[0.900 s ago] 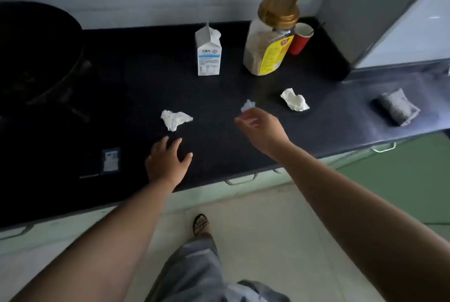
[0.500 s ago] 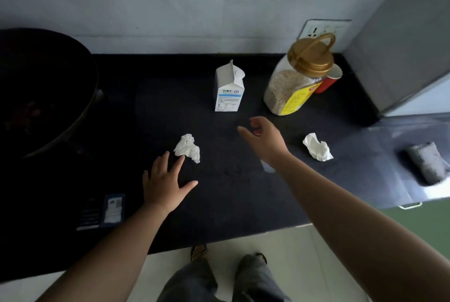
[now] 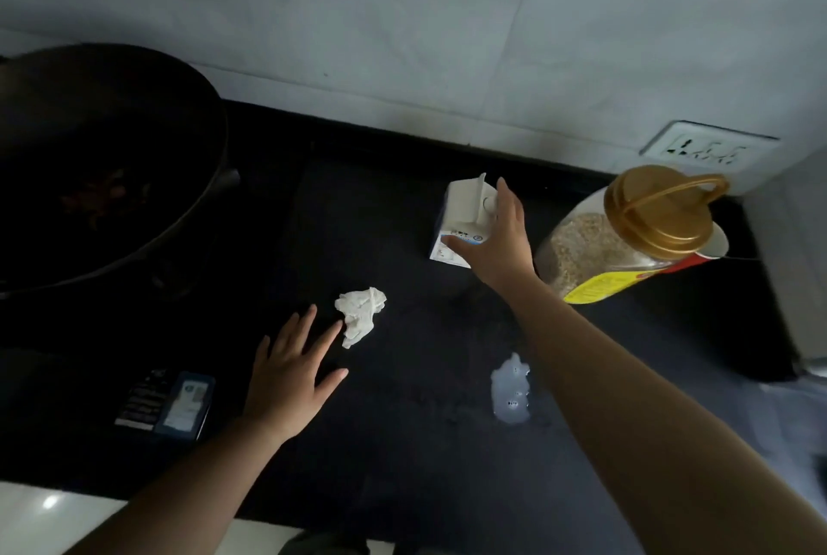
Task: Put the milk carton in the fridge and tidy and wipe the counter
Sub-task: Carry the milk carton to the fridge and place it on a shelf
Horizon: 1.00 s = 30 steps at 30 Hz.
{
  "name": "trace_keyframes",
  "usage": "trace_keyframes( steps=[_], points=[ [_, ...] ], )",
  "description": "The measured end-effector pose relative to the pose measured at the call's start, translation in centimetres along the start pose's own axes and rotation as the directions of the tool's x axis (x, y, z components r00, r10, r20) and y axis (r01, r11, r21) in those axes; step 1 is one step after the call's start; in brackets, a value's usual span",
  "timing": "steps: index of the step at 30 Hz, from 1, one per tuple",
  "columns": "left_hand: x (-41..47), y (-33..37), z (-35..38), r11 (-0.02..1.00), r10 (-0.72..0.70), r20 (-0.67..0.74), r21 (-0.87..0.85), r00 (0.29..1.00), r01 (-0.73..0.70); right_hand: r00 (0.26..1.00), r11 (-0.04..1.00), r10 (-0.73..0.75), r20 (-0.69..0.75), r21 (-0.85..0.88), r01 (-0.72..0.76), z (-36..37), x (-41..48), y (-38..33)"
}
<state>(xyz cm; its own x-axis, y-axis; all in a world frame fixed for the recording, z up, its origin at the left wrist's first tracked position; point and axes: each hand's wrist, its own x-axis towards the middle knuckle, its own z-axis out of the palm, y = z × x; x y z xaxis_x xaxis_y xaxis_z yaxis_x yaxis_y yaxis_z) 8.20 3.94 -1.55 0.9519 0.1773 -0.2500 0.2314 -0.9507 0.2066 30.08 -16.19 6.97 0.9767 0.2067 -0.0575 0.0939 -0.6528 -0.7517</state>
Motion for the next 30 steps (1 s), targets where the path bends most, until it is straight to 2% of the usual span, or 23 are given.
trace_keyframes(
  steps=[3,9,15,21,26,30],
  points=[
    [-0.1,0.5,0.3,0.999,-0.035,-0.015,-0.017,0.999,0.035,0.996,0.996,-0.091,-0.003,0.012,0.091,0.0,0.5,0.4],
    [-1.2,1.8,0.4,0.987,-0.141,-0.007,-0.073,0.990,0.140,0.995,0.992,-0.085,0.052,0.096,0.080,-0.1,-2.4,1.2],
    [-2.0,3.4,0.4,0.971,-0.221,-0.009,-0.095,0.975,0.219,0.971,0.973,-0.210,0.112,0.121,0.197,-0.6,-6.9,3.3],
    [-2.2,4.2,0.5,0.954,-0.283,0.007,-0.096,0.959,0.283,0.933,0.956,-0.274,0.232,0.167,0.240,-1.5,-6.1,3.3],
    [-2.8,4.9,0.6,0.948,-0.303,0.019,-0.098,0.953,0.304,0.980,0.982,-0.177,0.096,0.082,0.169,-1.4,-6.9,2.7],
    [-3.8,5.1,1.6,0.949,-0.301,0.002,-0.097,0.953,0.300,0.973,0.976,-0.204,0.110,0.104,0.193,-1.3,-8.9,3.5]
  ],
)
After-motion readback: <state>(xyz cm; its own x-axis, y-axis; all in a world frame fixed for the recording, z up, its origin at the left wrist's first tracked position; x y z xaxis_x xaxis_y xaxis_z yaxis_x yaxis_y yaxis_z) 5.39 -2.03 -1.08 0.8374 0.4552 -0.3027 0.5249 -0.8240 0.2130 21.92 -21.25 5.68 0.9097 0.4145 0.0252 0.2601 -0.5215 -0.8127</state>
